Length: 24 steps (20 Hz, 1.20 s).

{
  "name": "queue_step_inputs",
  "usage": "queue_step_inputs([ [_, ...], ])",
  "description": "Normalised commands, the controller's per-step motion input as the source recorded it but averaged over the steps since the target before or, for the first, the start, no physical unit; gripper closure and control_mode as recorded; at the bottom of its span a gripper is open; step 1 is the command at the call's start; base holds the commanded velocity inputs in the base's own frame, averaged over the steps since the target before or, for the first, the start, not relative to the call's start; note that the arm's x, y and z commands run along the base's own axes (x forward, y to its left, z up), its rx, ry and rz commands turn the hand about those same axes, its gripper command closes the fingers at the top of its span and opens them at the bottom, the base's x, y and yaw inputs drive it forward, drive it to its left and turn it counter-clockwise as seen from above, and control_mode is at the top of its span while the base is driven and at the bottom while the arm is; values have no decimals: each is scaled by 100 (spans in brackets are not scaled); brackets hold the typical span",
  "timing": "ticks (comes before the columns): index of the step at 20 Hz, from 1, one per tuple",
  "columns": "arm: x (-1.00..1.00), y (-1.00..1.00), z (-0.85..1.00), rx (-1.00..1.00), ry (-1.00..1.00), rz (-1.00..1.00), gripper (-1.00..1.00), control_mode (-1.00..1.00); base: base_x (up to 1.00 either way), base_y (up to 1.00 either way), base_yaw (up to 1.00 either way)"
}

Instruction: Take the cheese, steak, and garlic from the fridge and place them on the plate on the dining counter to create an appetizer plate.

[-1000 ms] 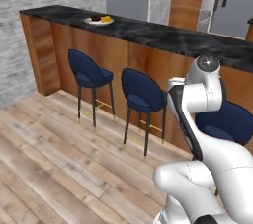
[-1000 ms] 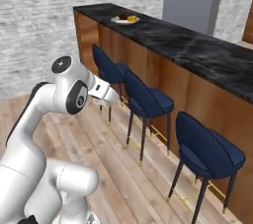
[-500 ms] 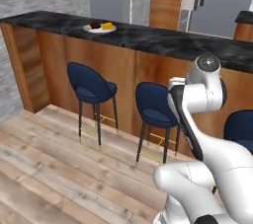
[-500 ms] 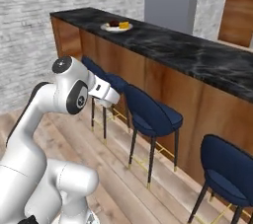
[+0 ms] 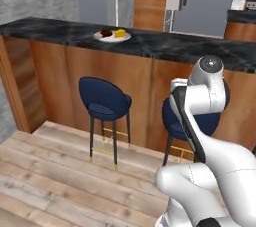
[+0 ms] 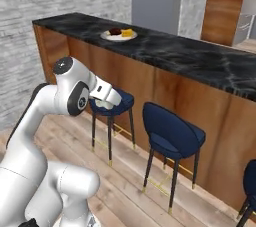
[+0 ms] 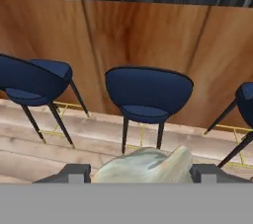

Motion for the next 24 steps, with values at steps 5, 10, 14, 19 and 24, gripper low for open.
queue_step_inputs([
  [5,0,0,0,0,0,0,100,100,84,100,-30],
  [10,0,0,0,0,0,0,100,100,87,100,-30],
  [14,0,0,0,0,0,0,100,100,94,100,-30],
  [19,0,0,0,0,0,0,100,100,100,85,-29],
  [24,0,0,0,0,0,0,100,100,100,58,-27],
])
